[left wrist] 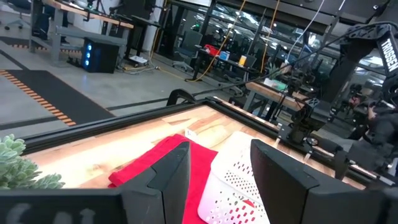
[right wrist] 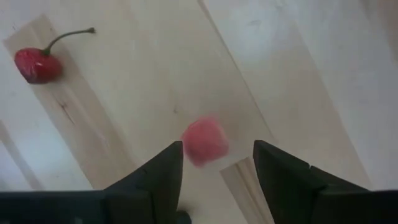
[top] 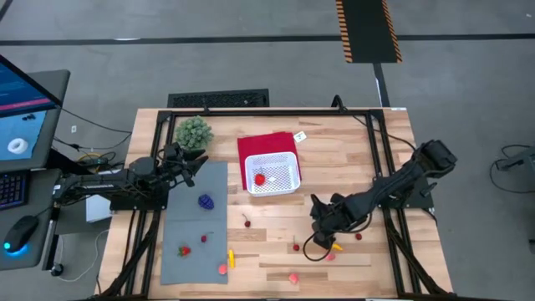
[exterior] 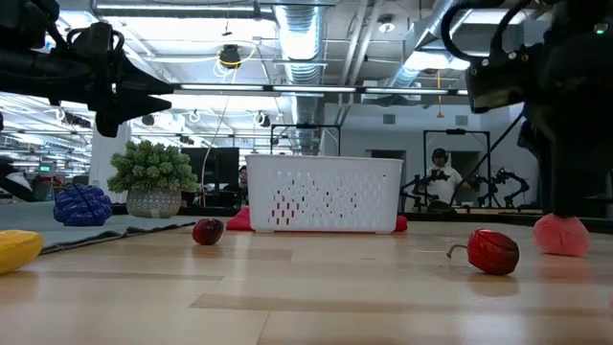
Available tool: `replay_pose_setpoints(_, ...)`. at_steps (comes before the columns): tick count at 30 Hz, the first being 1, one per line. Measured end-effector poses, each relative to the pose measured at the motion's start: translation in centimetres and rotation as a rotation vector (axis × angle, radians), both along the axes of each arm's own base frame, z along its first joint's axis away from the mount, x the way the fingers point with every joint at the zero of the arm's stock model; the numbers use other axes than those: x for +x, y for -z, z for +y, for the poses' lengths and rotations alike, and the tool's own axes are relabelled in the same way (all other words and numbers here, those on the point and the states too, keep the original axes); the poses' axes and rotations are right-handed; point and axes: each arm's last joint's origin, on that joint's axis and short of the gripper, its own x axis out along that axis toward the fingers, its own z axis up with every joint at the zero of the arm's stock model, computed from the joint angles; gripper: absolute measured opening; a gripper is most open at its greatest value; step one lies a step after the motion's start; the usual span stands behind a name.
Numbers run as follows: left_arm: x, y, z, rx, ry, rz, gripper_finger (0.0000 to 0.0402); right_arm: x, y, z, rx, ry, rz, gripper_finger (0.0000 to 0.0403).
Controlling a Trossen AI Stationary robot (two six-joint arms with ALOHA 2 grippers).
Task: Pick and placing Produce into tupperware
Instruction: Put the pink peach into the white bin
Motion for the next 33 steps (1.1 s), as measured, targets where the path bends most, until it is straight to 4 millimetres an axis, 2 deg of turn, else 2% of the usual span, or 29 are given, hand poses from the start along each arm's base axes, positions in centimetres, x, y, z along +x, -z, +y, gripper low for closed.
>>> replay_pose_setpoints(10,0.0,0.0,0.0,0.0,0.001,0.0,0.0158,0.4,0.9,0.5,0.02,-0.011,0.005,0.0209)
replay_pose_setpoints(20,0.0,0.0,0.0,0.0,0.001,0.0,0.0158,0.7,1.0,0.6,0.033,-0.017,-0.011,0.016)
replay_pose_setpoints(33,0.0,0.0,0.0,-0.002,0.001,-0.001,0.0158,1.2,0.9,0.3,0.01,-0.065,-0.052,0.0125)
